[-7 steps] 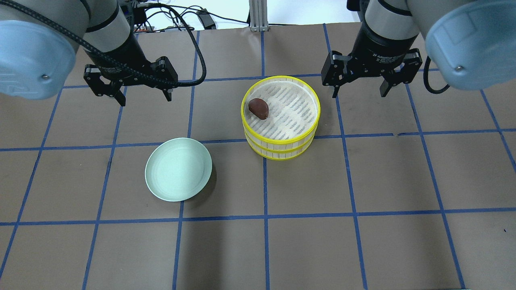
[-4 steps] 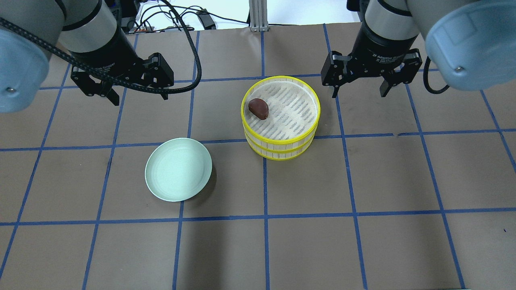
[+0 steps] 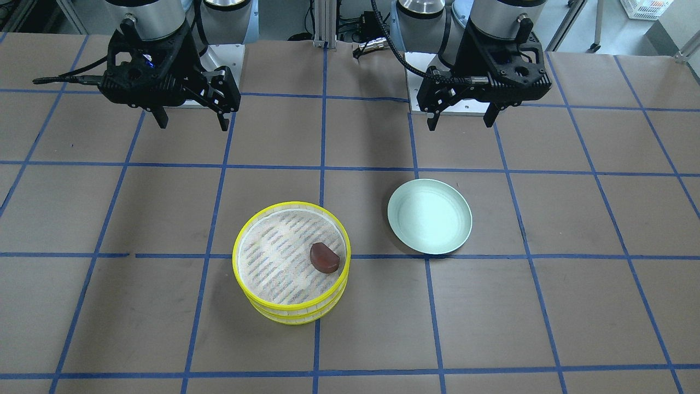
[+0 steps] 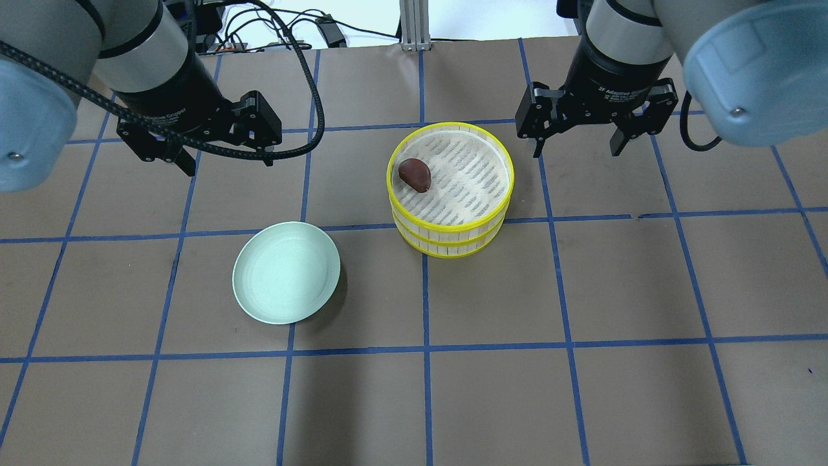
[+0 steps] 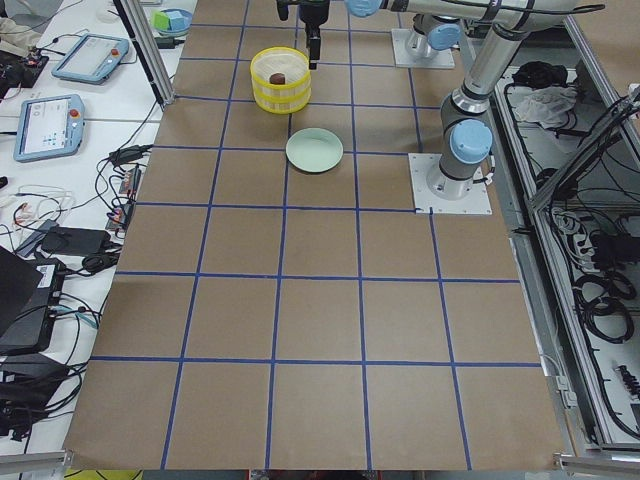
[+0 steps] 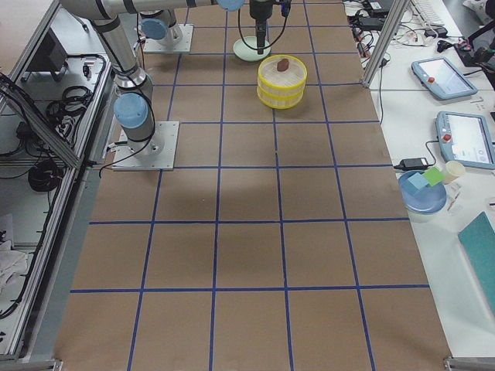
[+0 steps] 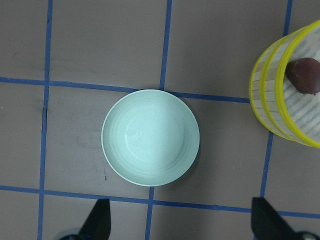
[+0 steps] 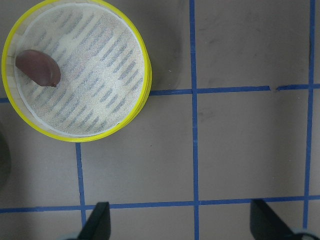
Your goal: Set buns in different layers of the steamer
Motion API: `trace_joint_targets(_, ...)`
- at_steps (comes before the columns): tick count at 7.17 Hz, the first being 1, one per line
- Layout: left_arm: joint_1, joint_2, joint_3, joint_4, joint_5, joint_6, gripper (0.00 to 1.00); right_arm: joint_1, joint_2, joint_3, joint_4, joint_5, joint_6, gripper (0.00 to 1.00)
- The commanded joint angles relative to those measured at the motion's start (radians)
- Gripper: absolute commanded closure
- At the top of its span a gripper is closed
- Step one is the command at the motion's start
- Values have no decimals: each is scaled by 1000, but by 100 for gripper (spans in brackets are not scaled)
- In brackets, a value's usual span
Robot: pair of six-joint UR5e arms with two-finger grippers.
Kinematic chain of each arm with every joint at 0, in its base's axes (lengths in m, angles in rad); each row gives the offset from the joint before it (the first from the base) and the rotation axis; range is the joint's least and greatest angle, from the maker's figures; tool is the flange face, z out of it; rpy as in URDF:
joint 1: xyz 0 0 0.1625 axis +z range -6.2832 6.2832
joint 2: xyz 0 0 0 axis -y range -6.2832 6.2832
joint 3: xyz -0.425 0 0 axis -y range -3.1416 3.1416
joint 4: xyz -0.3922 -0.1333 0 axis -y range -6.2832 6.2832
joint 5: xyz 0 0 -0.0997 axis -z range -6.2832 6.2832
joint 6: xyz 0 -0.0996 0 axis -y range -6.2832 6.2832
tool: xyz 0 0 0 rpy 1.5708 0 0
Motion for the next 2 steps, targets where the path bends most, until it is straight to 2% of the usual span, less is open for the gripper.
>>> trace_joint_targets(1, 0, 0, -1, 3, 1, 0, 0, 1, 0, 0, -1, 1, 0, 2)
trace_joint_targets(2, 0, 0, -2, 5, 1, 0, 0, -1, 0, 0, -1, 1, 0, 2)
